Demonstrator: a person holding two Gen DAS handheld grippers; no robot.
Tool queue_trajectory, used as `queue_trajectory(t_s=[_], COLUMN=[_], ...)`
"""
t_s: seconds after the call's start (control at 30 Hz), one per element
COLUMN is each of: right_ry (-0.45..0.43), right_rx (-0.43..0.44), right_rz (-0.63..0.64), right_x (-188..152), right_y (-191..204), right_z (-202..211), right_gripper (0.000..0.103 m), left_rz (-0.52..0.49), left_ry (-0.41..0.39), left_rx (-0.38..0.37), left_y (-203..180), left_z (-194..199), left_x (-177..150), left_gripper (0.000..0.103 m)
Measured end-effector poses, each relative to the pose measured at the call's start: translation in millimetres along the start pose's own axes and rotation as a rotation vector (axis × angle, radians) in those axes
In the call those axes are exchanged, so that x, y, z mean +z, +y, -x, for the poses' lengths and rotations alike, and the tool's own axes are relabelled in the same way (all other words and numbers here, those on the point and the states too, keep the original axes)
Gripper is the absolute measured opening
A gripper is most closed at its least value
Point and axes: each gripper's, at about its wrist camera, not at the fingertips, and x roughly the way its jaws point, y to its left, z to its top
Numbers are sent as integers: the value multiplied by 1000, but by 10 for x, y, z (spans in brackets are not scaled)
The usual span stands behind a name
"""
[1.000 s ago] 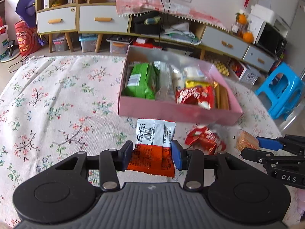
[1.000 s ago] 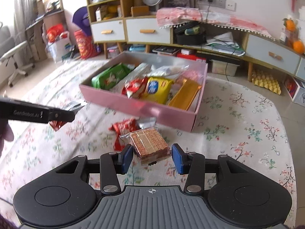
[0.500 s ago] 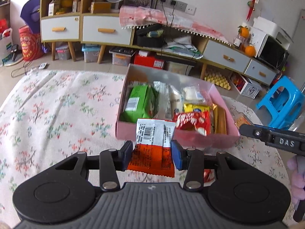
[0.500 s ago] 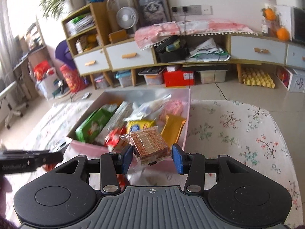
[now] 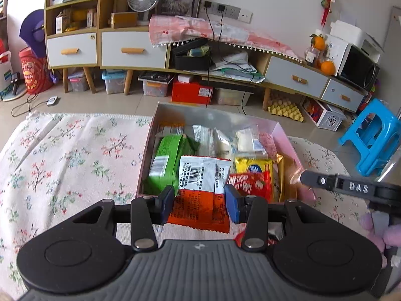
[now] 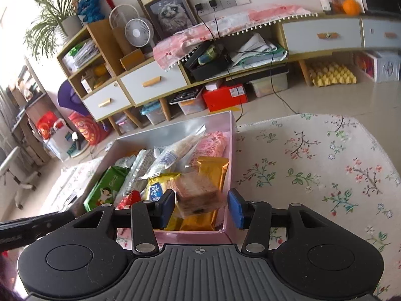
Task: Organize snacks
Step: 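Lower both packets into the box and open both tools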
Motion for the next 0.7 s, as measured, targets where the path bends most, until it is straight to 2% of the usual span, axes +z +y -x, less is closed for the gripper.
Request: queue_trajectory(t_s=[0.1, 0.43, 0.53, 0.7], right_ry=[2, 24, 31, 41], right_rx=[11, 33, 38, 37], right_rz=[12, 7, 11, 23], right_x=[-9, -9, -14, -25], right_y=[30, 42, 49, 53], right_z=[7, 77, 101, 119], right_gripper=[47, 62, 67, 70], left_rz=[-1, -36, -48, -103], left_ry=[-6, -29, -23, -21], left_rx=[12, 54, 47, 78], left_y=[-30, -204, -244, -303], left_z=[-62, -226, -270, -271], left_x=[51, 198, 215, 185], left_gripper=[40, 41, 44, 58])
